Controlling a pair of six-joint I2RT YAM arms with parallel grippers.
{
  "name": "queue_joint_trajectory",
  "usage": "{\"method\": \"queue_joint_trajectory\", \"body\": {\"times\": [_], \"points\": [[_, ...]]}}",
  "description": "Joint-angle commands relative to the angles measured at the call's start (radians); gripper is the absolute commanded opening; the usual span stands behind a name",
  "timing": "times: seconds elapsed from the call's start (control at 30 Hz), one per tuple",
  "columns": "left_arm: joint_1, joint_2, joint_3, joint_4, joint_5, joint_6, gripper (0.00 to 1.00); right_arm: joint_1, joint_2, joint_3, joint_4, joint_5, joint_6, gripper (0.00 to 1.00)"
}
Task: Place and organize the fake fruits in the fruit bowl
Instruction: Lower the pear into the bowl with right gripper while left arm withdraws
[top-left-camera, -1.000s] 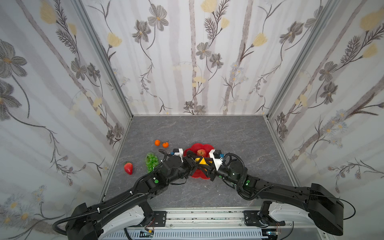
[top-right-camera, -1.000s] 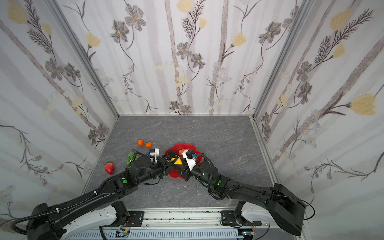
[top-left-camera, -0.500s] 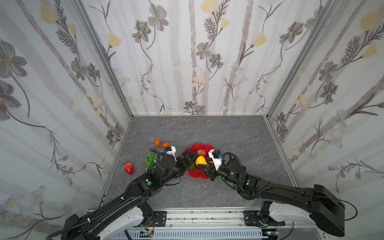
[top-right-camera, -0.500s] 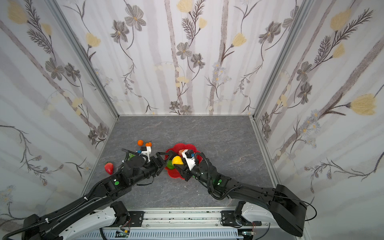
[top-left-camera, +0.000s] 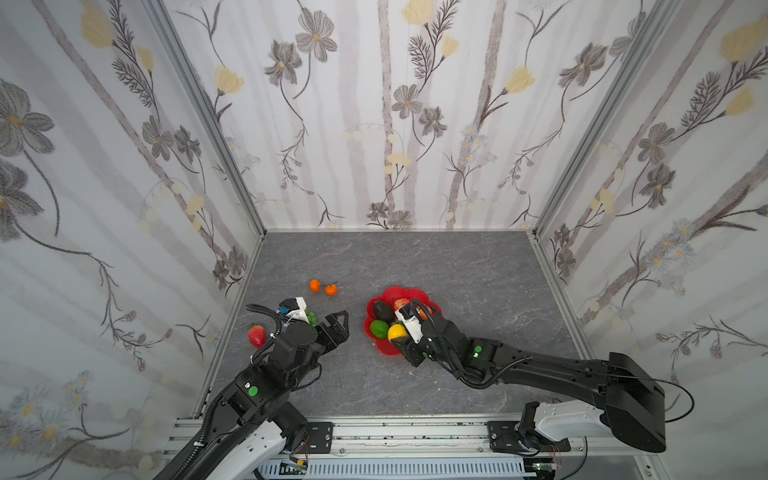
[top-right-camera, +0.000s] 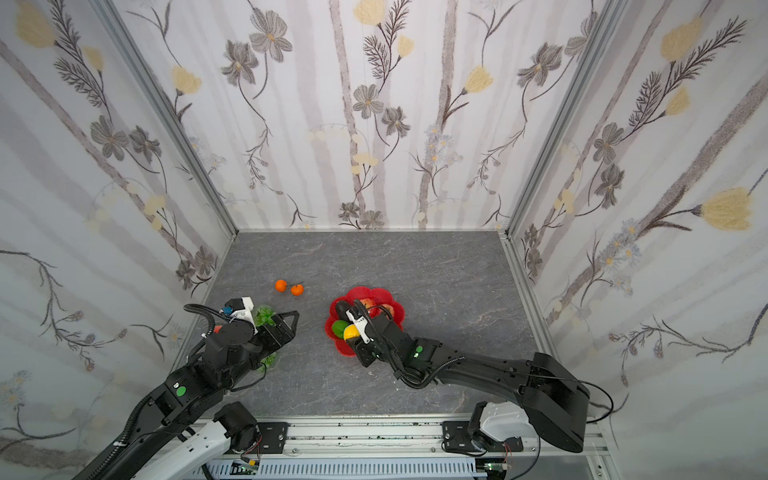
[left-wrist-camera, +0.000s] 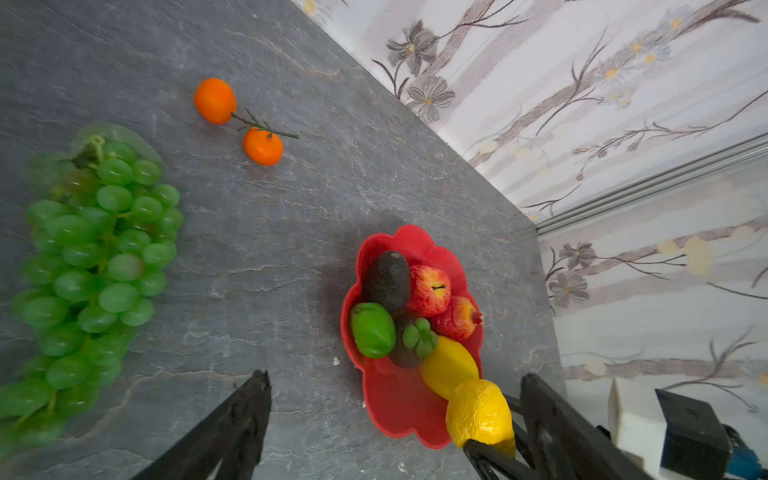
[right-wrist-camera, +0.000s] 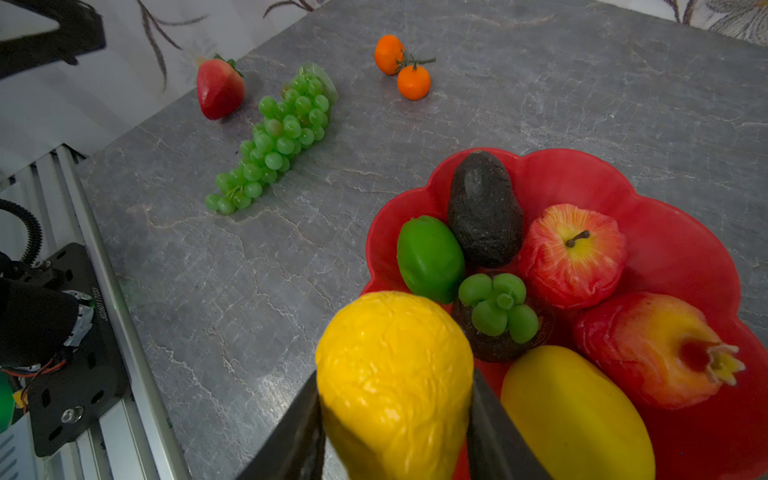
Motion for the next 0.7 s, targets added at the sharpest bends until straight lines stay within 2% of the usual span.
{"method": "queue_joint_trajectory", "body": {"times": [0.0,0.67], "points": [[0.004,-0.003,0.017,-0.106,-0.076,0.106,0.95,0.007,0.056,0.059,-0.114,0.027,0.012,0.37],[0.007,-0.065,-0.022,-0.148,-0.105,0.158,1.0,0.009,0.309,0.304,-0.318,0.066,0.039,0.4]]}}
